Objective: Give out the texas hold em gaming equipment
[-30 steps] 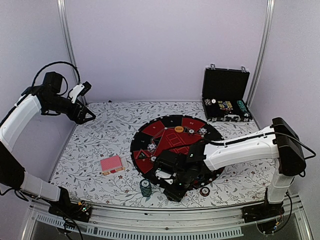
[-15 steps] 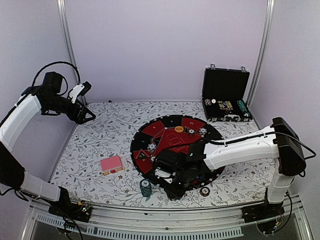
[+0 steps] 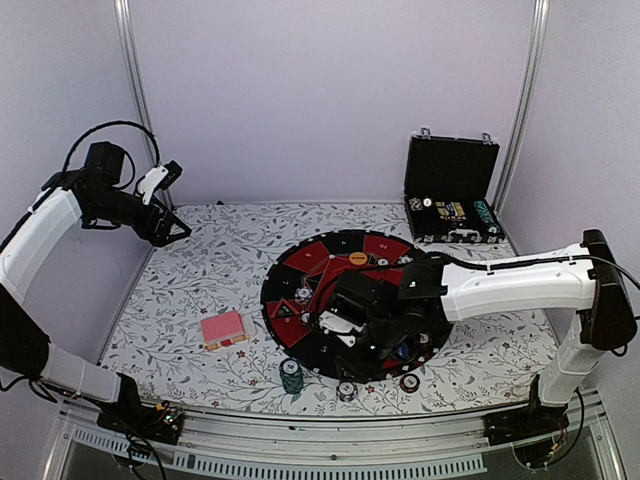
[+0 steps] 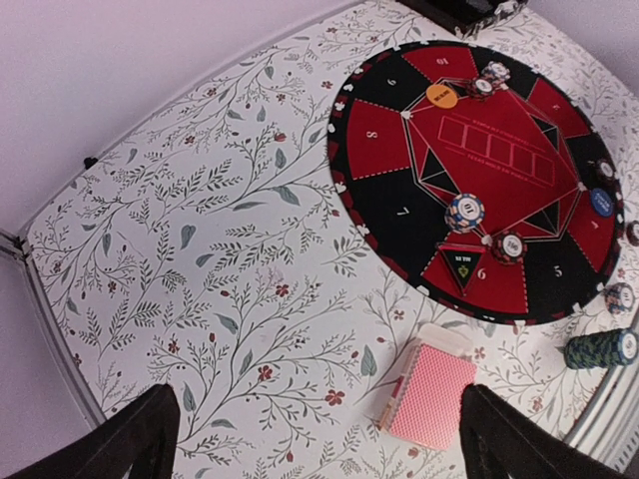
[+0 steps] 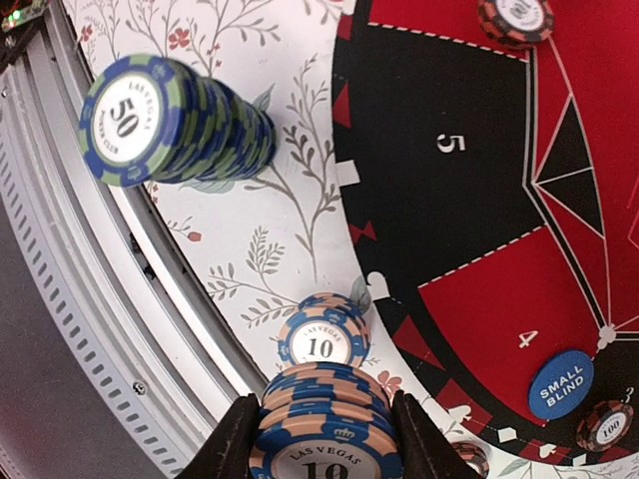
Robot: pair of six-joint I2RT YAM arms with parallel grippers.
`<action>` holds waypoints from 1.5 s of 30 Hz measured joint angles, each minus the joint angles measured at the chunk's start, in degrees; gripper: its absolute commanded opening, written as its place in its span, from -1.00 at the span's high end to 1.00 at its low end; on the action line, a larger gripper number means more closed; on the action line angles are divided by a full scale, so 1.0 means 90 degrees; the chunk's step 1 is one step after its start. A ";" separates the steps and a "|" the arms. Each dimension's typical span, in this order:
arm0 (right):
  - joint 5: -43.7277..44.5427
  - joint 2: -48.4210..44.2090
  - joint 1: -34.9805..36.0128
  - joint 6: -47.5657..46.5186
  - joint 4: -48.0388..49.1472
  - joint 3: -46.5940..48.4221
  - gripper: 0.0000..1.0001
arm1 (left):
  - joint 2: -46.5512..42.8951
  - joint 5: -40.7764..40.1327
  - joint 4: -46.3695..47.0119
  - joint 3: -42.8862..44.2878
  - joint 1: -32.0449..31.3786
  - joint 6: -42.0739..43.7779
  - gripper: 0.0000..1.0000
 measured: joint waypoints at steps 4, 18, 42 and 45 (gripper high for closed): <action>-0.0002 -0.0313 -0.0313 0.0085 0.0107 -0.0245 0.51 | 0.0000 0.0002 0.0000 0.0010 0.0000 0.0000 -0.99; 0.0095 -0.0182 -0.1115 0.0090 0.0704 -0.1226 0.59 | 0.0000 0.0000 0.0000 0.0039 -0.0010 0.0000 -0.99; 0.0153 0.0204 -0.1338 0.0250 0.1399 -0.1630 -0.13 | 0.0000 -0.0005 -0.0010 0.0114 -0.0012 -0.0002 -0.99; 0.0177 0.0163 -0.1336 0.0274 0.1370 -0.1625 -0.20 | 0.0000 -0.0005 -0.0012 0.0121 -0.0012 0.0000 -0.99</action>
